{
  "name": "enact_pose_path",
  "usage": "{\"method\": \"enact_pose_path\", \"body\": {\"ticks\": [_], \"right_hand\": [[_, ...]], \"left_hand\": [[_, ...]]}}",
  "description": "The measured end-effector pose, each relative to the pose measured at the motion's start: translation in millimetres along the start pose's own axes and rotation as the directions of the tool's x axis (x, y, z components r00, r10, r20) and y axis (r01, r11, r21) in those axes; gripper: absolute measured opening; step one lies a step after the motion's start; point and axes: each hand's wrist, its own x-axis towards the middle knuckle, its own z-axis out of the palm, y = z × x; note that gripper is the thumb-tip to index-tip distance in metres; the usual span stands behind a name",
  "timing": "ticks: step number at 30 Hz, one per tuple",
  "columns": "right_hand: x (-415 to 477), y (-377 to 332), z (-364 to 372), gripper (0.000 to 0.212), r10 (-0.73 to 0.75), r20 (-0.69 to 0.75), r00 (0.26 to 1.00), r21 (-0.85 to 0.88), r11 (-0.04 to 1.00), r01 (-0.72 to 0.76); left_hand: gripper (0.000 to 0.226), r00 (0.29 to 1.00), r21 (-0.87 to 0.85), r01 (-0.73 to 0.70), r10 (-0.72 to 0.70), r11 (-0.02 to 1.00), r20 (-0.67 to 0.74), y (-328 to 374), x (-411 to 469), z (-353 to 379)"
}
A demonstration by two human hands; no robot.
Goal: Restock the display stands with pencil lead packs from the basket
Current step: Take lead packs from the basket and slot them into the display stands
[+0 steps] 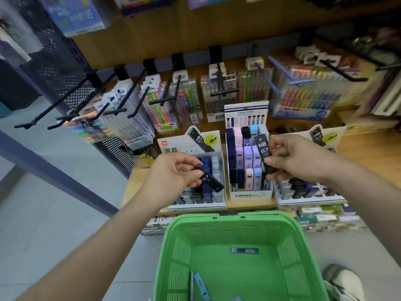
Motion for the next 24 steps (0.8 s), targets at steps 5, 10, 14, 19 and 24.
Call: {"method": "enact_pose_path", "body": {"ticks": [5, 10, 14, 19, 24], "right_hand": [[-26.9, 39.2, -51.6, 0.033, 0.045, -0.185, 0.982, 0.035, 0.999, -0.039], [-56.3, 67.2, -96.6, 0.030, 0.129, -0.376, 0.918, 0.185, 0.981, -0.062], [-71.0, 81.8, -118.9, 0.045, 0.185, -0.422, 0.888, 0.240, 0.967, -0.087], [-80.2, 92.9, -129.9, 0.046, 0.179, -0.426, 0.887, 0.226, 0.970, -0.087], [-86.2, 98.3, -136.8, 0.046, 0.170, -0.457, 0.873, 0.203, 0.976, -0.084]], "left_hand": [[0.015, 0.989, 0.141, -0.059, 0.038, 0.988, 0.142, 3.9, 12.8, 74.4], [0.013, 0.961, 0.315, -0.258, 0.211, 0.914, 0.177, 7.8, 36.7, 158.0], [0.017, 0.927, 0.428, -0.370, 0.295, 0.825, 0.232, 8.0, 53.8, 220.2], [0.018, 0.879, 0.555, -0.474, 0.331, 0.683, 0.343, 1.1, 69.3, 266.3], [0.013, 0.842, 0.610, -0.537, 0.329, 0.582, 0.428, -6.4, 72.7, 281.3]]}}
